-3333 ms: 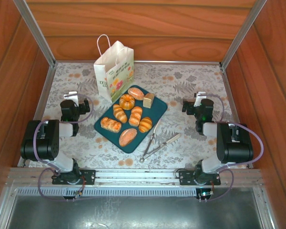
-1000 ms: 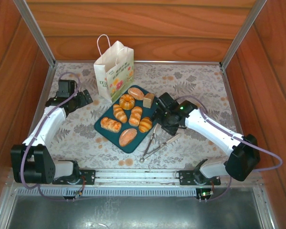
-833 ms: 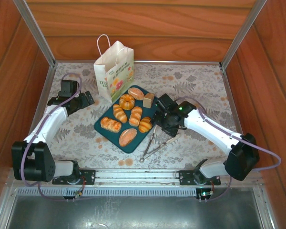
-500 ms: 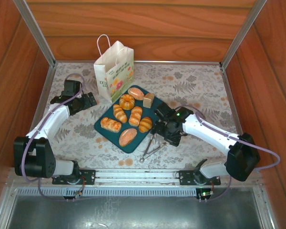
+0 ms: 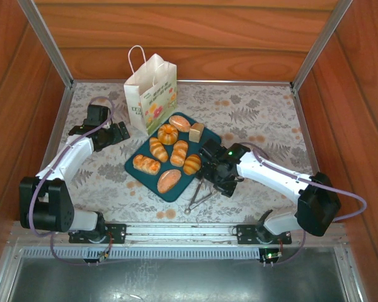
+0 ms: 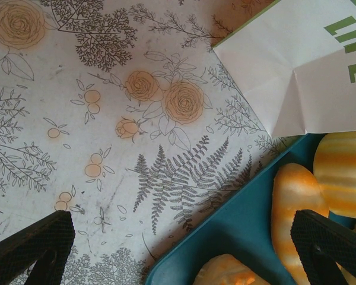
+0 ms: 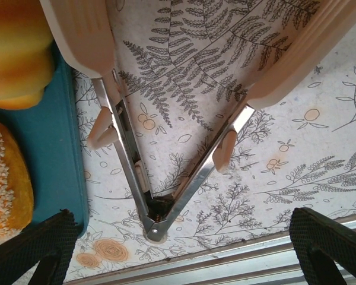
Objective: Place the fake bread into the paper bag
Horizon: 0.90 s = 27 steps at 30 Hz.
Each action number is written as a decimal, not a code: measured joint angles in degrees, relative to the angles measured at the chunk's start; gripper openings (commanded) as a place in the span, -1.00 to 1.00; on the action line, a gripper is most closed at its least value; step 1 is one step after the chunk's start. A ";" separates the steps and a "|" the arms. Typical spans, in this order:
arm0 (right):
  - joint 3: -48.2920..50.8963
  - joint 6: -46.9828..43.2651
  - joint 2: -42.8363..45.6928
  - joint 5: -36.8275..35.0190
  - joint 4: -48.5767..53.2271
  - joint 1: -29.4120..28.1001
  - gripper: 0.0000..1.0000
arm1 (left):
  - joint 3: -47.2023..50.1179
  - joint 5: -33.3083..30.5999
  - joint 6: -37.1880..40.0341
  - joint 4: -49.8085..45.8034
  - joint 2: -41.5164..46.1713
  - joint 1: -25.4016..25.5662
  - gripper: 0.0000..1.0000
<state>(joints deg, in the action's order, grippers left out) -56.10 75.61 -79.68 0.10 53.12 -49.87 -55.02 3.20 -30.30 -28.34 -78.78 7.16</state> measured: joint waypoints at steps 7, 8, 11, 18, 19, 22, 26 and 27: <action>-1.75 -0.22 -1.25 -0.11 -0.37 -0.02 0.94 | 0.98 0.24 -0.85 0.00 0.04 0.00 1.00; -2.03 -0.24 -1.33 -0.11 -0.63 -0.02 0.94 | 1.18 0.33 -1.11 0.00 0.07 0.00 1.00; -2.27 -1.27 -1.38 -0.11 -1.62 -0.02 0.94 | 1.73 0.79 -1.68 -0.07 0.15 0.00 1.00; -2.25 -1.92 -2.16 0.02 -2.23 -0.02 0.94 | 2.89 2.58 -3.41 -0.02 0.15 0.02 1.00; -2.25 -2.03 -2.16 0.07 -2.25 -0.02 0.94 | 3.02 2.73 -3.67 -0.04 0.15 0.07 1.00; -2.25 -2.62 -2.12 0.17 -2.05 -0.02 0.95 | 3.08 3.15 -4.20 -0.04 0.15 0.11 1.00; -1.92 -2.73 -2.14 0.63 -1.44 -0.02 0.97 | 3.08 3.21 -4.35 -0.02 0.09 0.22 1.00; -1.88 -2.62 -2.23 0.92 -1.14 -0.04 0.98 | 3.08 3.26 -4.39 -0.02 0.02 0.33 1.00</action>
<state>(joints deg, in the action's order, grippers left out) -57.98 72.99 -81.91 1.02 51.99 -49.91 -51.94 6.46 -34.70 -28.36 -78.76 7.49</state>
